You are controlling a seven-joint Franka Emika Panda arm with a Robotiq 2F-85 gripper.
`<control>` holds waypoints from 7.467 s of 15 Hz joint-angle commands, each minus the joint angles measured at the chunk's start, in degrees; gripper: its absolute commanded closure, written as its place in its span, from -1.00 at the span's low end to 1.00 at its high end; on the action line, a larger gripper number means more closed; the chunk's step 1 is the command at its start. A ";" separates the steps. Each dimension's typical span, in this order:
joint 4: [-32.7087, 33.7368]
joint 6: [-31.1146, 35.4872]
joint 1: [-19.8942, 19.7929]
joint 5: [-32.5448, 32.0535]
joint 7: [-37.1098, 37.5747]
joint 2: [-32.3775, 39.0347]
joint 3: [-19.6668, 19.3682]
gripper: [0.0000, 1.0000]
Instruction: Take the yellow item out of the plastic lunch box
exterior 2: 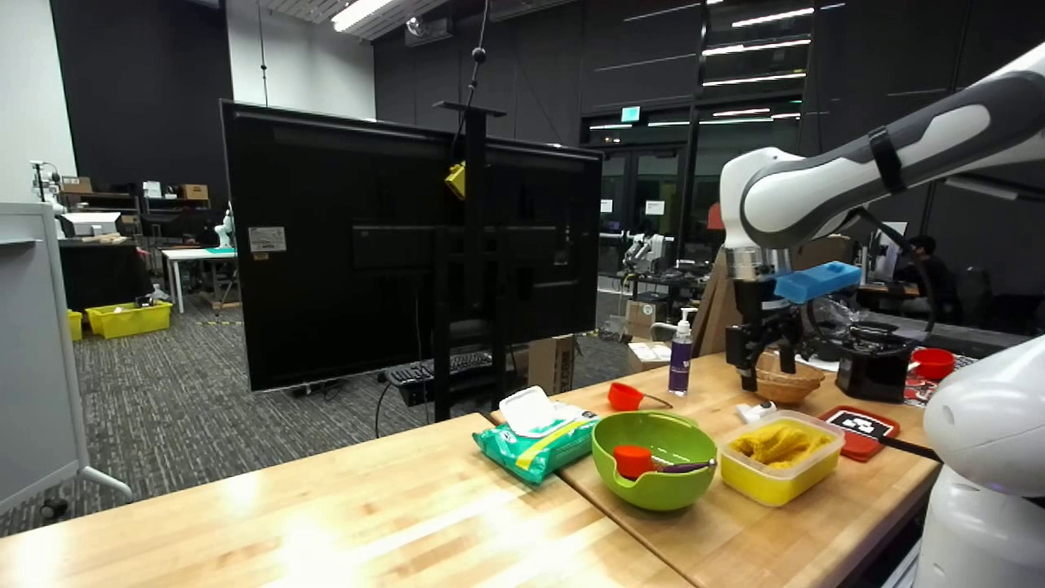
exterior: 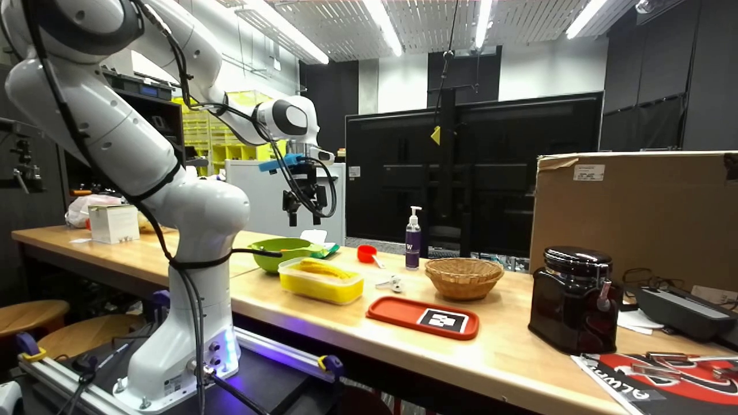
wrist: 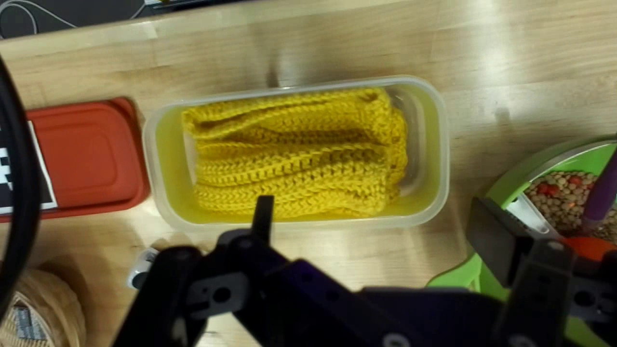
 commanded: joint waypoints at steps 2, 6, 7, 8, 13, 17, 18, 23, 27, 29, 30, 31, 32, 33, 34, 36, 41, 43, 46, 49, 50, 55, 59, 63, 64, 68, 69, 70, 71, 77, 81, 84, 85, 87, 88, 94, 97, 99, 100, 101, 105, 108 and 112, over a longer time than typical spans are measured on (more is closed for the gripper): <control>0.23 0.00 -0.89 -0.04 -2.47 -0.35 -1.39 -1.00; 0.24 0.00 -0.90 -0.03 -3.19 -0.58 -1.81 -1.00; 0.24 0.00 -0.88 -0.03 -3.22 -0.58 -1.81 -1.00; 0.24 0.00 -0.88 -0.03 -3.24 -0.58 -1.82 -1.00; 0.09 0.32 -0.58 1.18 -3.67 1.50 -2.56 -1.00; 0.02 0.53 -1.12 1.78 -4.00 3.80 -3.74 -1.00; 0.00 0.71 -1.35 1.83 -4.15 4.44 -4.25 -1.00; -0.04 1.71 -2.14 2.29 -5.88 7.36 -7.26 -1.00; 0.01 3.53 -2.52 3.29 -8.54 9.91 -9.62 -1.00; 0.01 4.61 -2.62 4.19 -10.05 11.38 -10.64 -1.00; 0.00 5.35 -2.64 4.64 -10.78 12.42 -11.06 -1.00; 0.00 5.91 -2.76 5.00 -11.42 13.17 -11.34 -1.00; -0.01 6.57 -2.73 5.49 -12.23 14.06 -11.73 -1.00; -0.02 7.06 -2.78 5.89 -12.83 14.76 -12.01 -1.00; -0.02 7.44 -2.79 6.49 -13.51 15.43 -12.33 -1.00; -0.03 8.09 -3.07 7.14 -14.63 16.95 -12.79 -1.00; -0.04 9.17 -4.24 8.08 -17.02 20.27 -13.98 -1.00; -0.04 9.99 -4.66 8.69 -18.10 21.78 -14.71 -1.00; -0.04 11.34 -4.94 9.70 -19.78 24.39 -15.55 -1.00; -0.05 12.32 -4.99 11.14 -21.44 26.93 -16.21 -1.00; -0.06 12.61 -5.03 11.60 -21.99 27.84 -16.36 -1.00; 0.07 13.73 -5.16 12.52 -22.99 30.82 -16.18 -0.22; 0.02 13.77 -5.25 12.13 -22.51 30.76 -15.76 0.38; -0.38 13.18 -5.44 10.76 -21.00 28.73 -14.86 0.93; -0.38 12.58 -5.54 10.18 -20.34 27.69 -14.45 0.98; -0.22 10.82 -5.76 8.28 -18.41 24.35 -12.94 1.00; -0.33 10.37 -5.82 7.83 -17.81 23.32 -12.51 0.96; -0.46 9.62 -5.95 7.13 -16.98 21.94 -12.00 0.98; -0.43 8.95 -5.94 6.80 -16.31 20.92 -11.64 0.96; -0.48 3.44 -6.49 3.32 -11.89 12.29 -8.90 0.96; -0.35 -0.08 -6.48 2.13 -9.97 6.94 -7.34 0.96; 0.85 -3.04 -6.31 1.06 -8.58 3.44 -6.01 0.96; 1.23 -3.79 -6.18 0.77 -8.02 2.60 -5.60 0.96; 2.64 -5.87 -5.91 -0.02 -7.07 0.74 -4.56 0.96; 3.56 -6.97 -5.74 -0.43 -6.58 -0.02 -3.97 0.96; 11.25 -11.53 -4.24 -2.00 -2.75 -0.39 0.33 0.96; 14.74 -11.53 -3.18 -2.28 -1.00 1.41 2.20 0.96; 16.51 -10.64 -2.50 -2.37 -0.01 3.12 3.09 0.96; 17.28 -9.86 -2.20 -2.44 0.18 4.22 3.26 0.96; 17.97 -9.21 -2.06 -2.63 0.50 5.25 3.41 0.96; 20.07 -5.64 -1.96 -4.69 -0.31 10.53 2.44 0.96; 20.68 -2.12 -1.90 -6.09 -1.20 15.18 1.27 0.96; 21.59 1.72 -1.89 -5.89 -2.70 21.09 -0.44 0.96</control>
